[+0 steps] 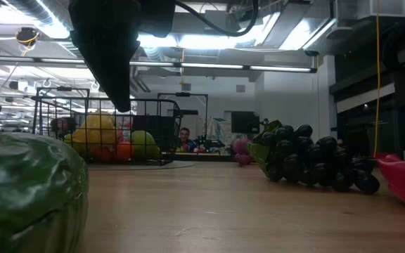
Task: Build produce basket
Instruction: Put the eggplant into the wire basket
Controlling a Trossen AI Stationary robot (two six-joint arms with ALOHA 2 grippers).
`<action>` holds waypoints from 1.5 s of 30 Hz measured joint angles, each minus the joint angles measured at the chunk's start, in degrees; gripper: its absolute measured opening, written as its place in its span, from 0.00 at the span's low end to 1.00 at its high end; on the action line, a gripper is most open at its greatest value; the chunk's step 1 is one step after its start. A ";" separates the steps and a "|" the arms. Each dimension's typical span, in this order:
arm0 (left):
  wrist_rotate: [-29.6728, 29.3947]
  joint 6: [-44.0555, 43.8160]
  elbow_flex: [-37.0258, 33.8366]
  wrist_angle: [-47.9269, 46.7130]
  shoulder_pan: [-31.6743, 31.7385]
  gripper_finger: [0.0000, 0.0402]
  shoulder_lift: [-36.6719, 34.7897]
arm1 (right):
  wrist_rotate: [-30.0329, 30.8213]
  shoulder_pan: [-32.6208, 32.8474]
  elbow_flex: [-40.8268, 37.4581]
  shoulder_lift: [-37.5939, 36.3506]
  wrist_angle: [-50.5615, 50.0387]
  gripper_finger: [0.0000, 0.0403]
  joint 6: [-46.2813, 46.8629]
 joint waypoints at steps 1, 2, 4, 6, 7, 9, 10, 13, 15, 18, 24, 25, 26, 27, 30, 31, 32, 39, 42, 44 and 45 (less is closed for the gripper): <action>-0.02 0.00 0.00 0.00 0.00 0.36 0.00 | 0.02 0.00 0.00 -0.03 -0.06 0.28 -0.03; -0.01 0.07 0.00 0.00 0.00 0.36 0.00 | 0.07 0.00 0.00 -0.05 -0.18 0.23 -0.08; -0.02 0.09 0.00 0.00 0.00 0.36 0.00 | 0.12 0.00 0.00 -0.11 -0.40 0.13 -0.47; -0.02 0.09 0.00 -0.01 0.00 0.36 0.00 | 0.10 -0.08 0.00 -0.11 -0.39 0.07 -1.85; 0.01 0.09 0.00 0.00 0.00 0.36 0.00 | -0.02 -0.29 0.10 -0.11 -0.45 0.07 -3.13; 0.76 0.09 0.00 0.00 0.00 0.36 0.00 | -0.34 -0.81 1.26 0.20 -2.15 0.07 -4.82; 1.41 0.09 0.00 -0.02 0.00 0.36 0.00 | -0.19 -1.12 2.25 0.41 -3.69 0.07 -5.71; 1.81 0.09 0.00 -0.02 -0.04 0.36 0.00 | 1.32 -2.11 6.40 0.44 -9.40 0.07 -10.26; 1.84 0.09 0.00 -0.05 -0.02 0.36 0.00 | 3.94 -2.81 9.97 0.38 -14.35 0.07 -13.92; 1.84 0.08 0.00 -0.52 0.00 0.36 0.00 | 10.28 -4.00 16.51 0.35 -24.16 0.07 -18.96; 0.78 0.09 0.00 -2.27 0.83 0.36 -0.52 | 34.45 -8.10 31.02 0.22 -47.85 0.07 -22.39; 0.65 0.11 0.01 -2.91 1.18 0.36 -0.50 | 38.29 -9.04 33.19 0.15 -51.63 0.07 -22.42; 0.56 0.21 0.02 -3.96 1.54 0.36 -0.50 | 41.63 -10.19 35.24 0.08 -54.30 0.07 -22.69; 0.45 0.81 0.02 -5.20 1.97 0.36 -0.50 | 44.24 -11.54 36.99 -0.09 -54.51 0.07 -23.75; 0.47 3.59 0.02 -9.37 3.41 0.36 -0.50 | 47.05 -17.26 40.59 -2.00 -49.99 0.07 -34.35; 0.43 4.40 0.02 -11.31 3.90 0.36 -0.50 | 47.23 -19.62 41.80 -2.62 -47.42 0.07 -38.16; 0.42 4.65 0.02 -13.33 4.40 0.36 -0.50 | 47.45 -22.03 42.69 -3.15 -45.64 0.07 -41.45; -0.43 7.78 -0.02 -27.43 4.70 0.36 -3.69 | 35.44 -38.89 46.80 -4.98 -26.19 0.08 -63.19; -1.36 9.78 -0.02 -30.38 3.90 0.36 -7.53 | 21.78 -44.21 46.84 -4.52 -14.43 0.07 -71.26; -3.24 9.91 -0.02 -31.22 3.24 0.36 -10.88 | 15.25 -46.77 46.86 -3.56 -6.56 0.07 -73.98; -4.72 9.90 -0.02 -31.25 2.89 0.36 -12.66 | 13.27 -47.75 46.86 -2.84 -3.92 0.07 -75.09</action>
